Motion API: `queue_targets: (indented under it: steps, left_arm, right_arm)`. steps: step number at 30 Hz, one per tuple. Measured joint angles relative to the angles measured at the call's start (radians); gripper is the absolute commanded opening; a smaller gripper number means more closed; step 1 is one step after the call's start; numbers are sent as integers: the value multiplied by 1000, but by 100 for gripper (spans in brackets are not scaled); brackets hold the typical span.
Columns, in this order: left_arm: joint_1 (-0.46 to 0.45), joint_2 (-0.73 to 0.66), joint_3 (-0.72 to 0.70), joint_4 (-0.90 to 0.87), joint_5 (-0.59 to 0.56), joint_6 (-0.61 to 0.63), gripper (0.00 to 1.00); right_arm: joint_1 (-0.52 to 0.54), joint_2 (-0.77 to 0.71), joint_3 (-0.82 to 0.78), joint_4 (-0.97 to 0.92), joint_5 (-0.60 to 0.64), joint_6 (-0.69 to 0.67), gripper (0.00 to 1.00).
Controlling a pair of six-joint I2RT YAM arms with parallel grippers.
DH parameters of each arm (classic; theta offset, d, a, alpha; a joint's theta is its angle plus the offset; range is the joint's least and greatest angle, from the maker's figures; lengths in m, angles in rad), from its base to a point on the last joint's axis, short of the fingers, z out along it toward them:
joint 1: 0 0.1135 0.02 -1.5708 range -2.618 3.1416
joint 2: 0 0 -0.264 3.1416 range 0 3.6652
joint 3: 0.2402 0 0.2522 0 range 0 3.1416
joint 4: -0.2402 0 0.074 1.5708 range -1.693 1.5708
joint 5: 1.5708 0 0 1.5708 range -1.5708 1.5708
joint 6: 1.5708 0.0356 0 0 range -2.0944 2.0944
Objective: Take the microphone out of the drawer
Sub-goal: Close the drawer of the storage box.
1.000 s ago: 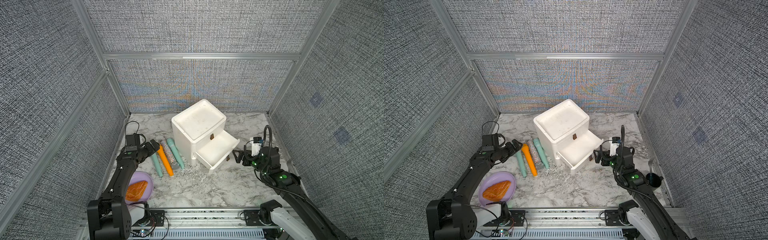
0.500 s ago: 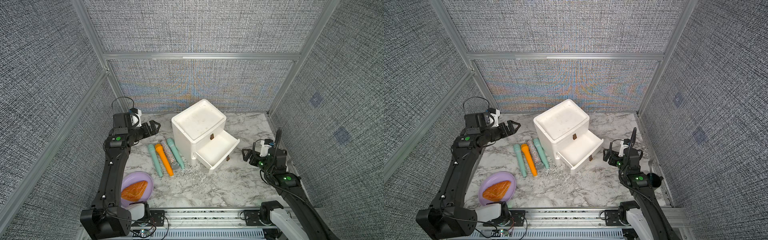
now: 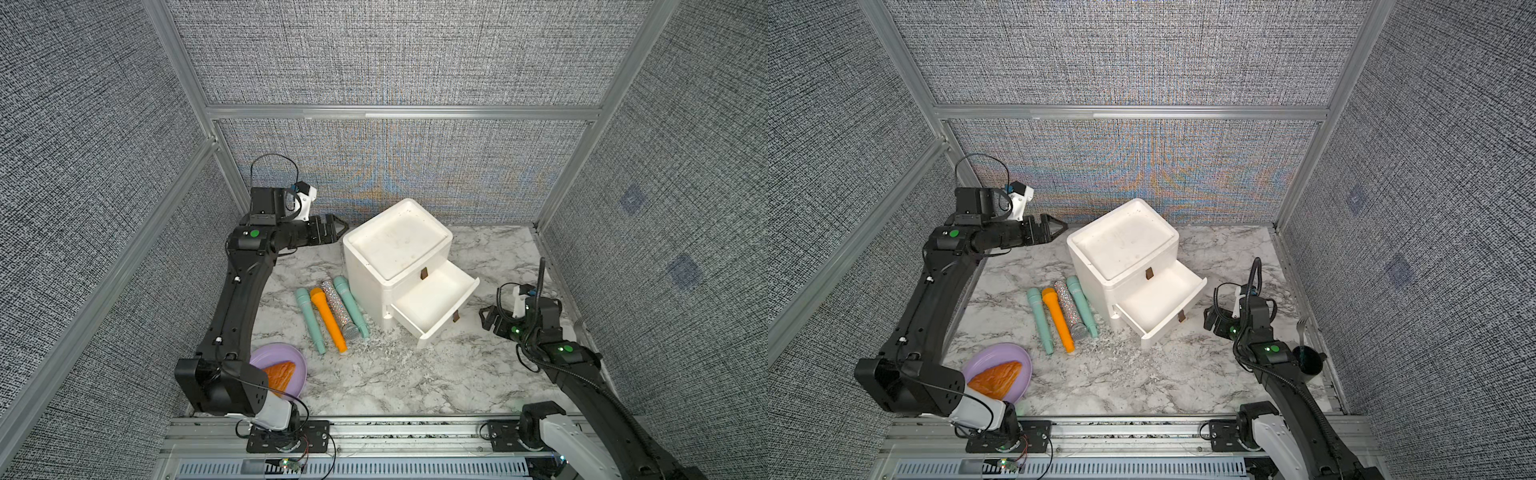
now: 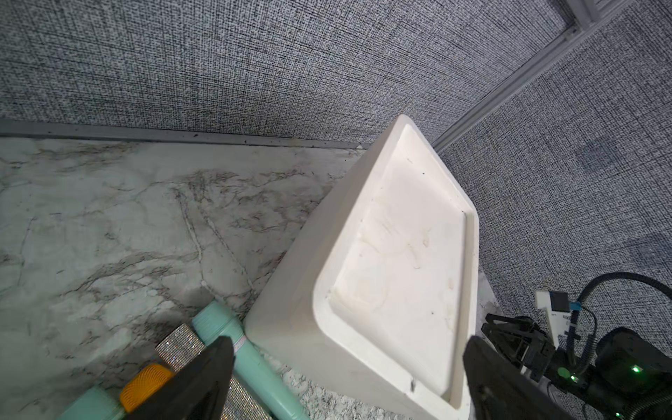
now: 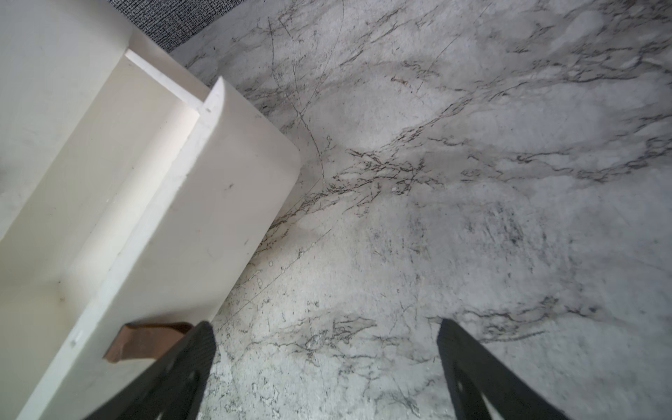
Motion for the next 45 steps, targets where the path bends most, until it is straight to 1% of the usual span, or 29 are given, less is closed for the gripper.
queue_targets:
  steps: [6,9,14,22,26,31,40,45]
  left_arm:
    - [-52,112,101,-10,15,8,100]
    - [-85,166,127,-12,13,13,100]
    - [-106,230,174,-2,7,24,100]
    - [-158,373,319,-3,10,48,100]
    - [-187,398,324,-11,14,52,100]
    - [-198,399,292,-7,13,55,100]
    - [-207,386,253,23,0,72,100]
    - [-207,380,244,34,1,69,100]
  right_arm:
    - [33,-16,-53,29,-39,1,98]
    - [59,2,-64,50,-46,3,98]
    - [98,22,-79,89,-51,13,98]
    - [136,88,-98,180,-72,40,98]
    - [160,110,-89,227,-83,61,98]
    - [182,151,-66,272,-97,70,98]
    - [249,274,1,350,-100,102,98]
    - [268,378,43,413,-101,117,98]
